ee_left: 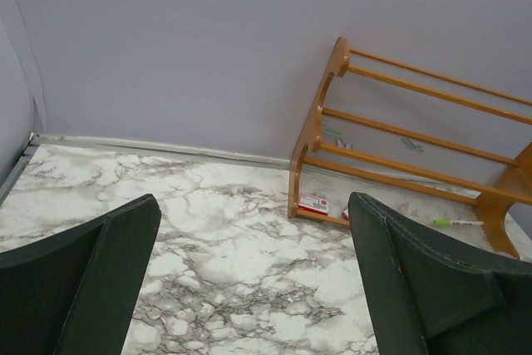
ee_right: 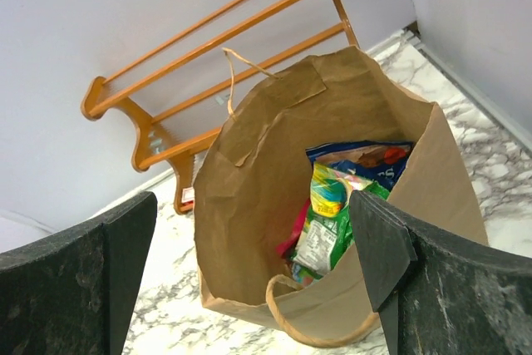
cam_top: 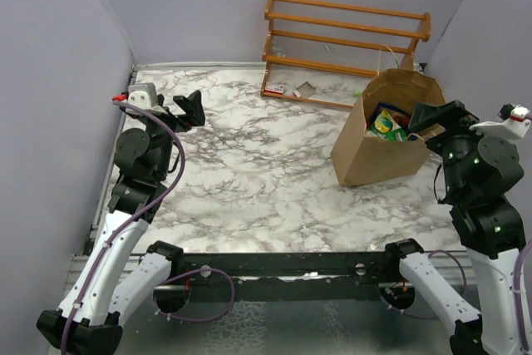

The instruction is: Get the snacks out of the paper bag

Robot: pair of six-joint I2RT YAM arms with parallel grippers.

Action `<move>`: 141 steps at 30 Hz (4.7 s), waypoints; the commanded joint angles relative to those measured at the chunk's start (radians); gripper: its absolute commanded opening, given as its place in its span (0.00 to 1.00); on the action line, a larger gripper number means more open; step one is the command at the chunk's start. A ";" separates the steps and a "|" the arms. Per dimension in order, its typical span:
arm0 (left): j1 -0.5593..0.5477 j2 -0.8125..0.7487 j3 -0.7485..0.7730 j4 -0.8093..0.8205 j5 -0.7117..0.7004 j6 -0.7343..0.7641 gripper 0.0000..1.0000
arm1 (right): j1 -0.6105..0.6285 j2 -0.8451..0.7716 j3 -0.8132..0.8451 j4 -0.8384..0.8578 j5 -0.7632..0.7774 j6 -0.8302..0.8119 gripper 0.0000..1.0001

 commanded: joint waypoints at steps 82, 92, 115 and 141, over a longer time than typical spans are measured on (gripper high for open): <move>0.008 0.028 -0.029 0.038 0.024 -0.024 0.99 | -0.005 -0.015 -0.077 0.412 0.013 -0.265 0.01; 0.008 0.026 -0.030 0.039 0.024 -0.023 0.99 | -0.005 0.055 -0.023 0.438 -0.336 -0.409 0.01; 0.008 0.049 -0.027 0.032 0.030 -0.023 0.99 | 0.067 0.243 0.004 0.478 -1.057 -0.370 0.01; 0.009 0.167 0.043 -0.257 0.440 -0.350 0.99 | 0.084 0.274 0.023 0.360 -0.965 -0.347 0.01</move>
